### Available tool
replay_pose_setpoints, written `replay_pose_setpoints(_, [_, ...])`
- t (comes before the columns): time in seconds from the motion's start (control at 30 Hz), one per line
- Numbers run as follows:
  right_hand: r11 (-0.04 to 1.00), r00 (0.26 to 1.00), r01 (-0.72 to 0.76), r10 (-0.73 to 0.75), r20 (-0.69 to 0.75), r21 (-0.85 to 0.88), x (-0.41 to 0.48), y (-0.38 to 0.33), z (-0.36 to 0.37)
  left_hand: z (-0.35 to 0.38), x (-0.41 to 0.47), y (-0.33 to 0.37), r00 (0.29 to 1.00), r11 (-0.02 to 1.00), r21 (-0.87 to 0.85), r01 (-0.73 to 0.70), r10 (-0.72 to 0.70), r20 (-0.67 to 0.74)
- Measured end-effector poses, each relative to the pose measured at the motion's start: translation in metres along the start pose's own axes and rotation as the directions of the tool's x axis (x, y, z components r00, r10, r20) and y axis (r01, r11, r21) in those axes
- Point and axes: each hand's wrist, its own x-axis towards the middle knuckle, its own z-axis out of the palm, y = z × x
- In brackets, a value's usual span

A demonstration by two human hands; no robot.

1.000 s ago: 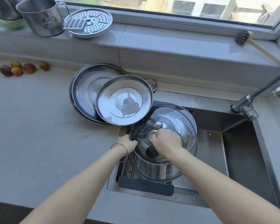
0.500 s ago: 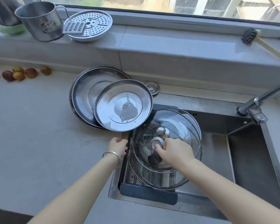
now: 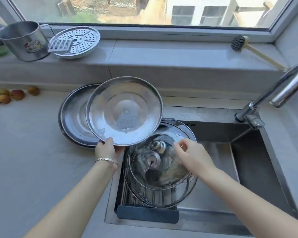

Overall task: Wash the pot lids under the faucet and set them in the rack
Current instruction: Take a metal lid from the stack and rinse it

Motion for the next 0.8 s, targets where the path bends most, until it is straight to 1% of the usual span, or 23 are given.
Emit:
replay_pose_setpoints(0.03, [0.99,1.0,-0.018,0.02,-0.016,0.139,0.0,0.005,-0.008,0.003,-0.013,0.005,0.998,0.998,0.055,-0.035,0.033,0.051])
replay_pose_setpoints(0.07, [0.956,0.998,-0.042,0.054,-0.031,0.291,0.001,0.011,-0.018,0.006,-0.026,0.009,0.994,0.993,0.105,-0.06,0.05,0.101])
replay_pose_setpoints(0.1, [0.896,0.994,-0.075,0.101,-0.037,0.438,0.003,0.017,-0.029,0.01,-0.038,0.012,0.987,0.988,0.14,-0.073,0.052,0.15])
replay_pose_setpoints(0.13, [0.819,0.989,-0.115,0.148,-0.014,0.562,0.005,0.024,-0.041,0.014,-0.049,0.014,0.979,0.982,0.169,-0.085,0.05,0.2])
replay_pose_setpoints(0.17, [0.747,0.985,-0.144,0.173,0.018,0.649,0.006,0.031,-0.054,0.019,-0.059,0.013,0.969,0.975,0.202,-0.091,0.039,0.245])
replay_pose_setpoints(0.2, [0.705,0.982,-0.161,0.184,0.041,0.691,0.005,0.04,-0.066,0.025,-0.069,0.011,0.957,0.964,0.25,-0.096,0.021,0.288])
replay_pose_setpoints(0.23, [0.688,0.981,-0.166,0.19,0.046,0.706,0.005,0.051,-0.076,0.032,-0.078,0.008,0.946,0.946,0.307,-0.1,-0.005,0.324])
replay_pose_setpoints(0.33, [0.741,0.979,-0.152,0.203,-0.002,0.653,0.003,0.09,-0.096,0.054,-0.1,-0.011,0.914,0.878,0.461,-0.131,-0.073,0.4])
replay_pose_setpoints(0.47, [0.766,0.963,-0.227,0.268,0.022,0.602,-0.011,0.132,-0.111,0.087,-0.123,-0.042,0.903,0.84,0.536,-0.087,-0.16,0.398])
replay_pose_setpoints(0.53, [0.765,0.952,-0.262,0.304,0.03,0.589,-0.018,0.148,-0.117,0.104,-0.133,-0.057,0.909,0.861,0.508,-0.012,-0.202,0.364])
replay_pose_setpoints(0.6, [0.749,0.94,-0.312,0.331,0.078,0.584,-0.019,0.163,-0.126,0.12,-0.143,-0.064,0.925,0.881,0.47,0.06,-0.227,0.306])
replay_pose_setpoints(0.7, [0.731,0.918,-0.378,0.376,0.127,0.568,-0.003,0.182,-0.14,0.137,-0.143,-0.076,0.94,0.88,0.473,0.03,-0.186,0.285])
replay_pose_setpoints(0.8, [0.73,0.895,-0.412,0.437,0.092,0.545,0.031,0.198,-0.153,0.148,-0.142,-0.084,0.956,0.889,0.458,0.005,-0.138,0.258])
